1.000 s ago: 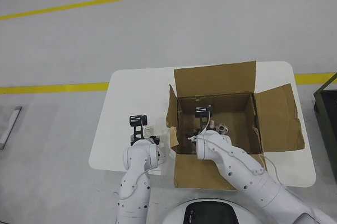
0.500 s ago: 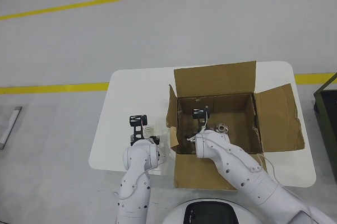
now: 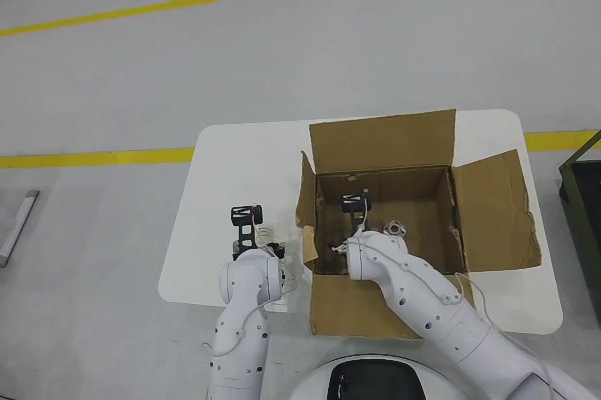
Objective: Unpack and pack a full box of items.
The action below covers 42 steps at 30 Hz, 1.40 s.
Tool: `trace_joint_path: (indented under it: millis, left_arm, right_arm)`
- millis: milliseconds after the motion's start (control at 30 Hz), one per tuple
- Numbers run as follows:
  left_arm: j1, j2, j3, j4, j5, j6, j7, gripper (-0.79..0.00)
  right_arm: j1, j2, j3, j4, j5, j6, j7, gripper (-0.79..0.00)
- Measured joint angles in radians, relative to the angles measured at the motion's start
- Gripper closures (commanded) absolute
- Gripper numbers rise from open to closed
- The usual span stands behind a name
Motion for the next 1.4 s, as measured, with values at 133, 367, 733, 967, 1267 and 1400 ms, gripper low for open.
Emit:
trace_joint_path:
  millis: [133, 367, 733, 967, 1267, 1400]
  left_arm:
    - [0.0, 0.0, 0.0, 0.0, 0.0, 0.0, 0.0, -0.785]
    - [0.0, 0.0, 0.0, 0.0, 0.0, 0.0, 0.0, -0.785]
    - [0.0, 0.0, 0.0, 0.0, 0.0, 0.0, 0.0, -0.785]
    - [0.0, 0.0, 0.0, 0.0, 0.0, 0.0, 0.0, -0.785]
    - [0.0, 0.0, 0.0, 0.0, 0.0, 0.0, 0.0, -0.785]
    - [0.0, 0.0, 0.0, 0.0, 0.0, 0.0, 0.0, -0.785]
  right_arm:
    - [-0.012, -0.001, 0.026, -0.038, -0.002, 0.009, -0.019, 0.0]
    - [-0.105, 0.01, 0.122, -0.215, 0.053, -0.02, -0.115, 0.0]
    - [-0.411, 0.039, 0.487, -0.685, 0.484, -0.289, -0.407, 0.0]
    - [-0.558, 0.05, 0.702, -0.749, 0.829, -0.54, -0.506, 0.0]
    - [-0.578, 0.054, 0.723, -0.728, 0.866, -0.571, -0.498, 0.0]
    - [-0.578, 0.054, 0.723, -0.728, 0.866, -0.571, -0.498, 0.0]
